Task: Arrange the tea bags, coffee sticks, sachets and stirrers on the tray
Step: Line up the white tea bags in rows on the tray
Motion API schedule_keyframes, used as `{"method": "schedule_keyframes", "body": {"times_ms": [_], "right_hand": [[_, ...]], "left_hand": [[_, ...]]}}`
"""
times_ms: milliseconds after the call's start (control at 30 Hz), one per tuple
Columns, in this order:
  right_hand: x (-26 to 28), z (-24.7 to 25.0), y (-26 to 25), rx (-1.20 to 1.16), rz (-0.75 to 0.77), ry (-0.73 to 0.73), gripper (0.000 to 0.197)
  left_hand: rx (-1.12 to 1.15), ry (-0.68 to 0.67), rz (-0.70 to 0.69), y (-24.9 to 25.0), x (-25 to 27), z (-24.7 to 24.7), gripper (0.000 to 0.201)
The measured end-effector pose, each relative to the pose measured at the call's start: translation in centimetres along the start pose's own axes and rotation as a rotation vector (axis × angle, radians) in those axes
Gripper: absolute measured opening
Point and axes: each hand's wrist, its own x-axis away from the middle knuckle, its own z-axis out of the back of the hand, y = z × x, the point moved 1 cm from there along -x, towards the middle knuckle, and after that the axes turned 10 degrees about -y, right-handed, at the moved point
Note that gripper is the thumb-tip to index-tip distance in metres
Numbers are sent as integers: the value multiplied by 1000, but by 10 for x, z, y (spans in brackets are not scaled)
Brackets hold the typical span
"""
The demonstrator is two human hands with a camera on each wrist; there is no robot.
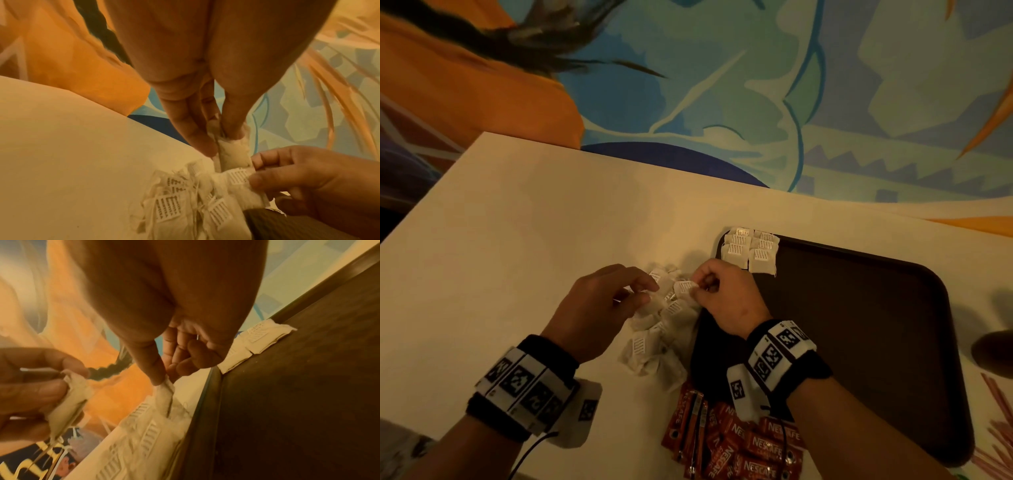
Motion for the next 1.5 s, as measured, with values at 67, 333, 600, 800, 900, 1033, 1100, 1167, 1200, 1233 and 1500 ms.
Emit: {"method": "schedule_keyframes", "body": {"times_ms": [67,333,600,800,900,1033,1100,1167,1200,1233,1500], "right_hand": [[5,9,2,-54,21,20,14],[41,67,18,-133,-4,116,8],[77,104,49,-71,-165,-131,4],[43,90,80,18,-326,73,6],[28,85,81,-6,-325,208,7],[14,83,74,-30,-311,304,3],[9,82,72,-33,-319,330,3],[4,83,71,-30,-334,354,2],[2,83,71,-24,-337,365,2],[1,83,71,-18,-338,377,3],[-2,84,72,-20,-332,435,20]], "left_hand": [[10,14,6,4,-4,-3,20],[93,-39,-14,36,-44,-26,15],[76,-247,-77,53,-71,-45,11],[28,-295,-38,42,-103,-77,10],[26,-233,12,39,-121,-88,12],[56,-162,56,38,-143,-96,16],[47,-131,61,39,-152,-97,15],[34,-107,46,41,-159,-98,14],[23,-98,36,41,-162,-99,14],[9,-90,24,42,-164,-100,13],[-97,37,-48,40,-163,-103,21]]}}
